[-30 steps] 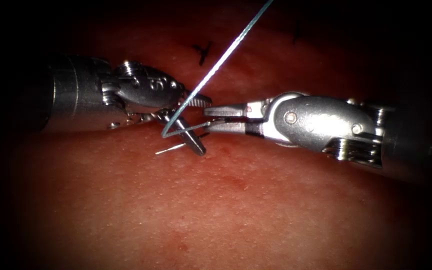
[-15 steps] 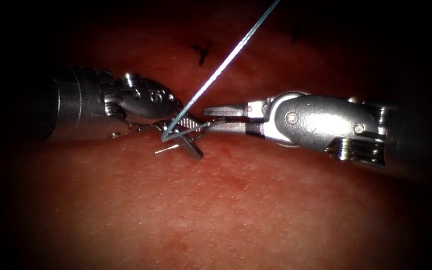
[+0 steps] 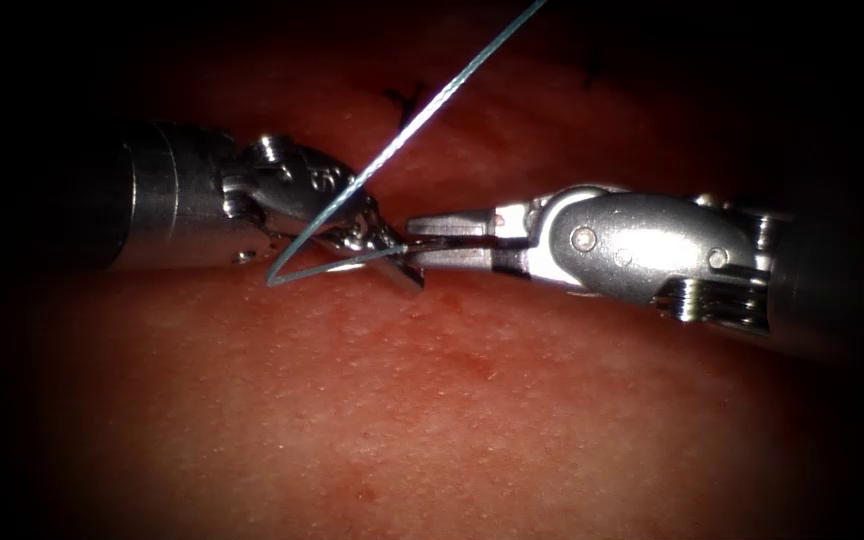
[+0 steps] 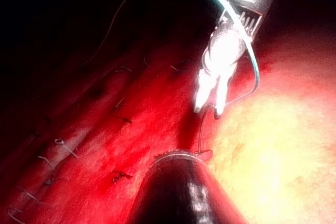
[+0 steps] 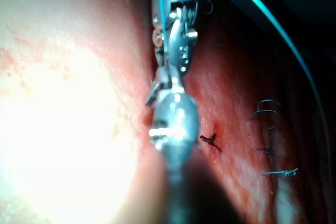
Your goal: Wound Closure
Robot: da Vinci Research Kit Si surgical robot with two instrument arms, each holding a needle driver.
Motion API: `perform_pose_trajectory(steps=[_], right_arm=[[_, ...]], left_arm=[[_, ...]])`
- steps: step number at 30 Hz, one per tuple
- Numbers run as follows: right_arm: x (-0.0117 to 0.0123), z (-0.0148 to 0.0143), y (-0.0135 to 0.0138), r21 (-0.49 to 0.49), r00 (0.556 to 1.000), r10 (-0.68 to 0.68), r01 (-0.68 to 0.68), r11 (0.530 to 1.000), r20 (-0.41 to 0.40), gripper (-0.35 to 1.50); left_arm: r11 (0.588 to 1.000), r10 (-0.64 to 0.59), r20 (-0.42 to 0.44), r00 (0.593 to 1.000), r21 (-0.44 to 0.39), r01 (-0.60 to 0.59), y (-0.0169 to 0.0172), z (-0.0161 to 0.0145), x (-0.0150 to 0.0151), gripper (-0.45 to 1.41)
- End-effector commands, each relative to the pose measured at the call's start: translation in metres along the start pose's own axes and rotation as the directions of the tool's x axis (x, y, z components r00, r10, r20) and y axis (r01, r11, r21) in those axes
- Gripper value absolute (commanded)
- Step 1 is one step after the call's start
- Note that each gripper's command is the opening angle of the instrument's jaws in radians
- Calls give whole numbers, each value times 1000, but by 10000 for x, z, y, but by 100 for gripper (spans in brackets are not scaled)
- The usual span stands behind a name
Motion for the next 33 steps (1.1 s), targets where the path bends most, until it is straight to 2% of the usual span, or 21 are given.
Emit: perform_pose_trajectory(steps=[1,2,6,10,11,12,15,16,20,27,28,30,33], right_arm=[[-1,8,8,-13,1000,22,-22,1000,2,83],[-1,9,10,-35,999,38,-37,999,13,98],[4,11,15,-80,999,54,-53,995,8,110],[12,16,17,-108,997,66,-61,992,37,110],[16,18,16,-142,994,77,-65,988,83,103],[19,20,19,-198,988,99,-73,977,122,106],[23,22,23,-239,982,121,-84,967,145,104],[25,24,25,-273,979,134,-89,958,151,104],[27,27,25,-301,975,142,-85,950,173,103],[33,33,27,-434,977,60,36,900,205,103],[35,35,26,-441,976,46,54,896,213,98],[39,38,25,-461,970,-3,119,879,244,89],[51,45,24,-479,946,-112,255,840,305,88]], left_arm=[[1000,1,-17,1000,0,-1,-4,3,7,-45],[1000,-22,-39,999,-2,22,-4,2,7,-45],[998,-56,-93,994,-8,55,-4,1,7,-45],[997,-79,-140,987,1,80,-3,1,7,-45],[995,-103,-169,980,-1,104,-2,-1,7,-45],[993,-116,-200,973,-6,117,-2,-3,8,-45],[991,-129,-251,959,10,136,-1,-5,8,-45],[989,-136,-297,945,10,145,0,-6,8,-45],[986,-156,-350,924,8,169,-1,-9,8,-45],[978,-179,-451,875,17,208,-1,-11,7,-45],[977,-185,-461,868,13,215,-1,-12,7,-45],[976,-185,-475,861,13,217,-1,-11,7,-45],[973,-197,-477,856,10,230,1,-10,6,-43]])
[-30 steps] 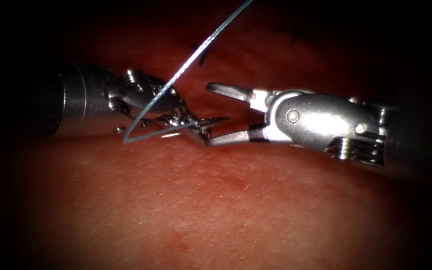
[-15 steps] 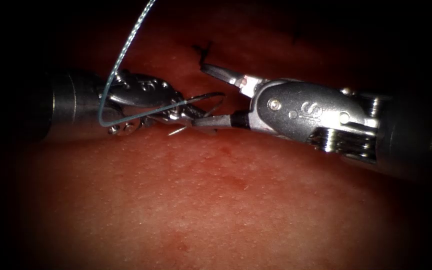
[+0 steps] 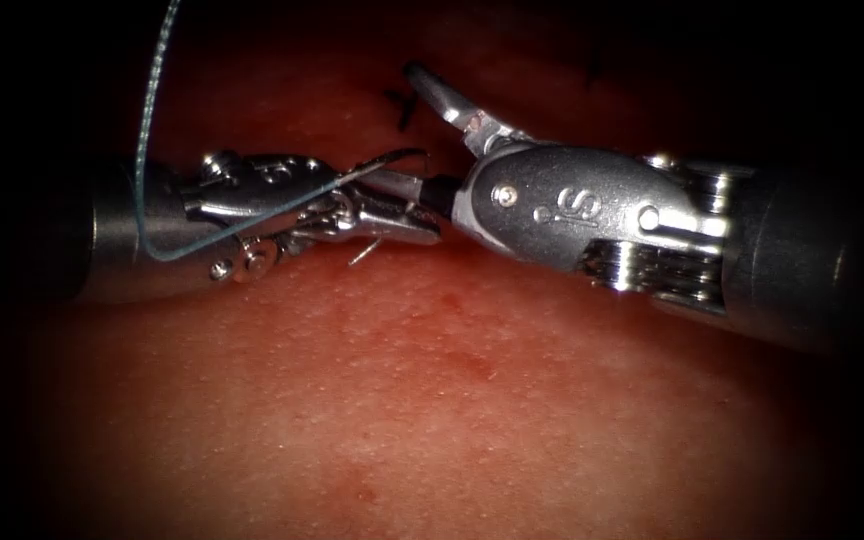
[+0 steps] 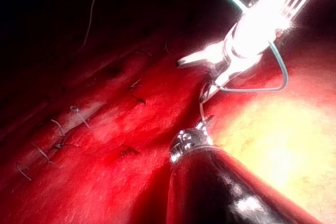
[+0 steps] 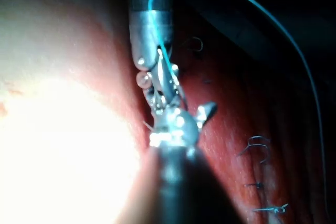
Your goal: Wound Closure
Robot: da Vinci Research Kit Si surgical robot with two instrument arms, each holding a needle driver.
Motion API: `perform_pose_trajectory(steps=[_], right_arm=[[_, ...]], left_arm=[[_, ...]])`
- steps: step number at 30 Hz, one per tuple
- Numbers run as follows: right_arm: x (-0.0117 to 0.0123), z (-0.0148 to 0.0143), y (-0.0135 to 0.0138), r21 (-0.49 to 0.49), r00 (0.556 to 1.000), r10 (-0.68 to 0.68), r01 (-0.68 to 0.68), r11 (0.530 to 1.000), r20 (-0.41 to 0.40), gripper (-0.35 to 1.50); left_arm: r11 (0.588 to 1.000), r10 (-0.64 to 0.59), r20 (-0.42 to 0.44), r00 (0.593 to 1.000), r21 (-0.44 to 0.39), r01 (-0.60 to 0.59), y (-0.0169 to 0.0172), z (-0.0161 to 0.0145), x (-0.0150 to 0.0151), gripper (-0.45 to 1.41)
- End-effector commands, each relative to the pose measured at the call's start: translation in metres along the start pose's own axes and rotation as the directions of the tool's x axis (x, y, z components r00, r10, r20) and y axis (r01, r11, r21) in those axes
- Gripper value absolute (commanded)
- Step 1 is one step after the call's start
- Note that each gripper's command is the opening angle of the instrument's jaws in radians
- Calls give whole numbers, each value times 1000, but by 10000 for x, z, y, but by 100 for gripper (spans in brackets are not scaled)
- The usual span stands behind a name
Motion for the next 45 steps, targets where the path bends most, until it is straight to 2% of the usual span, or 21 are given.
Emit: perform_pose_trajectory(steps=[1,5,14,17,18,19,20,21,23,31,32,33,34,36,37,41,43,45], right_arm=[[12,12,2,-6,999,-38,38,999,-6,88],[22,15,-3,-2,985,-172,172,985,10,84],[5,14,-3,2,975,-215,215,977,65,83],[5,13,-4,2,974,-215,216,976,64,73],[6,13,-4,5,974,-216,216,976,64,66],[7,11,-6,5,974,-217,217,976,63,26],[7,11,-6,5,974,-217,217,976,63,26],[9,10,-7,2,974,-216,217,976,62,-11],[10,9,-7,-1,974,-216,216,976,63,-35],[1,6,-3,-26,968,-242,244,969,71,-35],[0,6,-3,-25,965,-254,256,966,70,-35],[-1,5,-2,-25,965,-254,256,966,70,-35],[-2,3,-1,-24,963,-259,261,965,69,-35],[-3,1,2,-27,964,-257,259,965,67,-35],[-4,1,4,-26,964,-256,258,966,64,-35],[-9,0,12,4,983,-183,183,983,-1,-35],[-21,4,19,94,998,-3,9,995,-69,-35],[-32,10,23,149,985,114,-95,984,-128,-35]], left_arm=[[1000,0,-11,1000,-4,0,-3,9,5,-42],[1000,-5,-37,999,-7,4,-3,8,6,-42],[1000,-9,-52,999,-7,8,-3,0,6,-43],[1000,-9,-54,999,-8,8,-1,-3,5,-43],[1000,-9,-53,999,-8,8,-1,-3,4,-43],[1000,-9,-54,999,-7,8,-1,-3,4,-45],[1000,-9,-54,999,-7,8,-1,-3,4,-45],[1000,-9,-54,999,-6,9,-1,-2,4,-45],[1000,-9,-55,998,-5,9,0,-1,4,-45],[1000,-15,-65,998,3,15,15,-1,0,-43],[1000,-16,-66,998,7,16,16,-1,0,-33],[1000,-17,-66,998,9,17,18,-1,0,-5],[1000,-18,-66,998,10,19,20,-1,1,47],[1000,-9,-69,998,28,11,21,-3,3,109],[999,13,-71,997,43,-10,21,-5,4,118],[989,136,-86,987,68,-130,24,-16,0,126],[972,225,-102,969,89,-216,32,-32,-12,126],[949,301,-86,950,128,-289,39,-48,-30,125]])
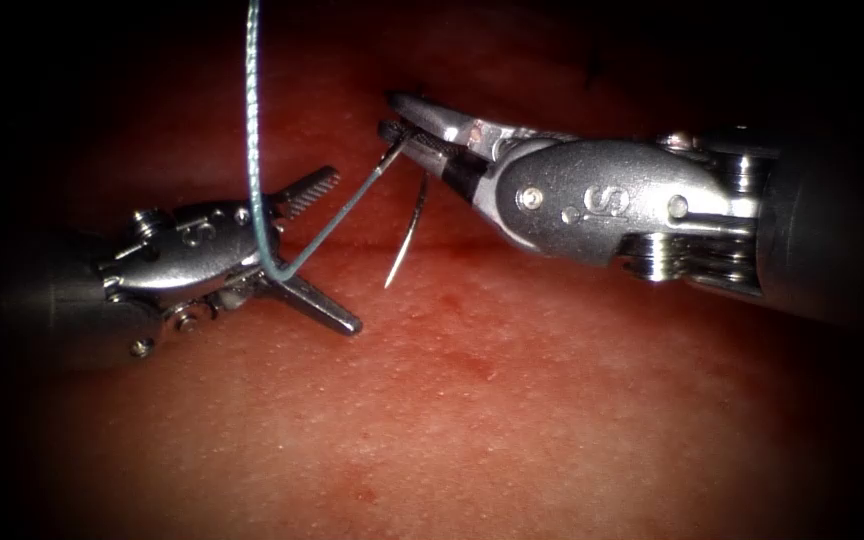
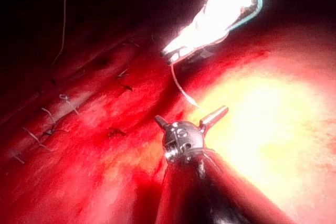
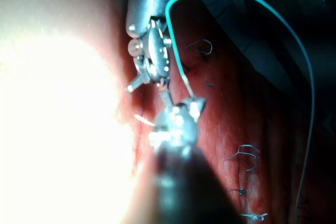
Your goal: Wound Closure
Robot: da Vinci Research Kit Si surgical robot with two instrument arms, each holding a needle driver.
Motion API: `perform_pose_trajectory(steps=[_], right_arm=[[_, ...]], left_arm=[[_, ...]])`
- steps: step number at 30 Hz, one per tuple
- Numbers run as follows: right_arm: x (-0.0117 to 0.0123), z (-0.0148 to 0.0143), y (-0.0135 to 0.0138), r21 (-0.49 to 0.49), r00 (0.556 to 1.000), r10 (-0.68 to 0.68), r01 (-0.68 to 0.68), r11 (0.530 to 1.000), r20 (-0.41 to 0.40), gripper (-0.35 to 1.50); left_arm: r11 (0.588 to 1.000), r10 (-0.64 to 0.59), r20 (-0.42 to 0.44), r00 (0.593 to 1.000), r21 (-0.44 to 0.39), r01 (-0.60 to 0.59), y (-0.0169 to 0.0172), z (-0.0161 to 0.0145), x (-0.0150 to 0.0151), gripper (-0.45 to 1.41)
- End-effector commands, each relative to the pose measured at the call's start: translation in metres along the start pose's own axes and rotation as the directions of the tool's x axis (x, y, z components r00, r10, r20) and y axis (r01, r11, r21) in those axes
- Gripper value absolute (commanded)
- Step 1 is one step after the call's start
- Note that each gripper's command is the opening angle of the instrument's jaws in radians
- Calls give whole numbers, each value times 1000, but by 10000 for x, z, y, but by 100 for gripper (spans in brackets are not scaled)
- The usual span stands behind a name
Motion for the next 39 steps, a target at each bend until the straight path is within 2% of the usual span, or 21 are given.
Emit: perform_pose_trajectory(steps=[1,3,6,7,10,11,12,13,15,17,19,20,21,22,24,29,33,39], right_arm=[[-13,12,8,19,998,53,-52,998,-34,-35],[-27,17,10,59,989,126,-121,991,-76,-35],[-43,23,13,85,985,138,-130,988,-101,-35],[-55,28,15,104,981,151,-138,985,-120,-35],[-68,37,14,130,974,151,-129,983,-170,-35],[-68,37,14,130,974,151,-129,983,-170,-35],[-73,41,13,137,971,148,-123,983,-187,-35],[-76,45,12,141,969,146,-119,983,-198,-35],[-81,55,9,150,966,141,-110,983,-218,-35],[-85,70,6,153,963,137,-103,983,-233,-35],[-86,78,6,151,963,137,-103,983,-231,-35],[-85,86,9,142,965,132,-102,985,-226,-35],[-85,90,10,136,967,122,-93,986,-226,-35],[-82,97,13,123,969,101,-75,990,-224,-35],[-78,106,15,109,972,75,-52,993,-224,-35],[-76,114,10,110,970,49,-23,994,-237,-35],[-76,114,9,107,971,37,-12,994,-238,-35],[-76,120,-2,106,970,-39,66,992,-240,-35]], left_arm=[[999,34,4,999,15,-34,1,1,-4,123],[995,91,36,995,45,-92,11,-19,-20,114],[992,98,82,992,66,-103,17,-35,-32,96],[991,105,96,990,75,-112,18,-42,-37,74],[982,181,90,979,31,-184,15,-50,-41,-5],[982,181,90,979,31,-184,15,-50,-41,-5],[973,228,85,970,13,-229,13,-50,-42,-32],[965,262,81,962,0,-263,11,-50,-42,-45],[953,302,76,950,-9,-303,4,-48,-41,-45],[946,320,92,943,22,-323,-6,-42,-41,-45],[940,321,132,938,76,-332,-12,-36,-44,-45],[930,322,183,929,123,-346,-15,-29,-51,-45],[925,323,211,923,136,-355,-15,-26,-55,-45],[917,327,275,904,137,-374,-17,-19,-66,-45],[913,324,327,888,138,-384,-20,-10,-78,-45],[902,320,406,856,145,-406,-29,6,-115,-43],[902,302,451,840,151,-406,-37,13,-144,-33],[910,279,483,830,143,-389,-40,15,-168,-21]])
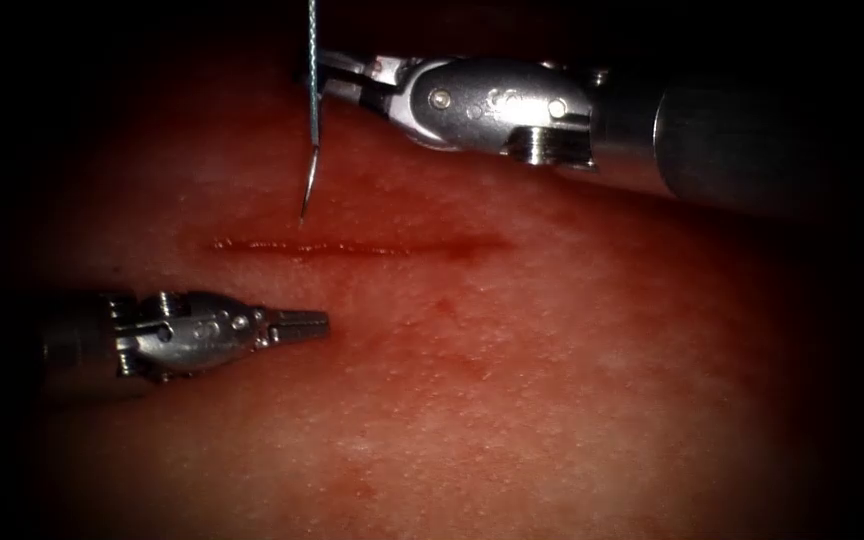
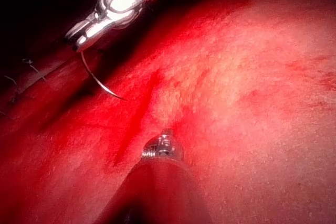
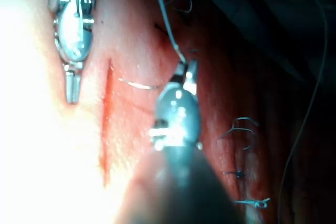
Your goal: Wound Closure
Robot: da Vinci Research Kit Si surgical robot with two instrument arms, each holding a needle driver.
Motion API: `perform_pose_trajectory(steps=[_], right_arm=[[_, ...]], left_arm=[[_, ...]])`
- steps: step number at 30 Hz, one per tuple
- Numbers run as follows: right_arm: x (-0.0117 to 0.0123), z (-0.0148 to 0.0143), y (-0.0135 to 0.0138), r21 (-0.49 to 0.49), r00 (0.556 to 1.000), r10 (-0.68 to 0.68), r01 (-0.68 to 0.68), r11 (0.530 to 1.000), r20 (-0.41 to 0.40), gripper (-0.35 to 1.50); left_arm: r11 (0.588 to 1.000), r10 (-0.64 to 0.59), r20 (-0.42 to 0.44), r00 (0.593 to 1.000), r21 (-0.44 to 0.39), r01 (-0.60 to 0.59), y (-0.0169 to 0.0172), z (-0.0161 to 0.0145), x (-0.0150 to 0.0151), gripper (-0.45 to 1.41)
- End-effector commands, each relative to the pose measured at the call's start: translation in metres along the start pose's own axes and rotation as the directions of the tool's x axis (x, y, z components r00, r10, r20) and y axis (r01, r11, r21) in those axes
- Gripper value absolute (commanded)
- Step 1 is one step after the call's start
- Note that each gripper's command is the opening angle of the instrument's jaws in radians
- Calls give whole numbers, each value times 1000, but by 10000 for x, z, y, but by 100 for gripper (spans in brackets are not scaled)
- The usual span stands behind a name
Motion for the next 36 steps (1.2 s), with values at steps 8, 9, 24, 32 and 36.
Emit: perform_pose_trajectory(steps=[8,9,24,32,36], right_arm=[[-3,33,-17,47,979,-202,203,978,-32,-35],[-3,36,-20,43,972,-233,235,971,-38,-35],[-29,41,-25,28,926,-351,358,933,-138,-35],[-28,44,-29,-11,910,-380,383,924,-169,-35],[-26,45,-30,-11,909,-379,383,924,-171,-35]], left_arm=[[1000,-14,6,1000,-5,14,3,2,-5,-16],[1000,-14,5,1000,-7,14,4,2,-5,-15],[1000,-20,4,1000,-17,20,9,-3,-3,-13],[1000,-20,3,1000,-20,20,8,-3,-3,-15],[1000,-20,3,1000,-20,20,8,-3,-3,-15]])
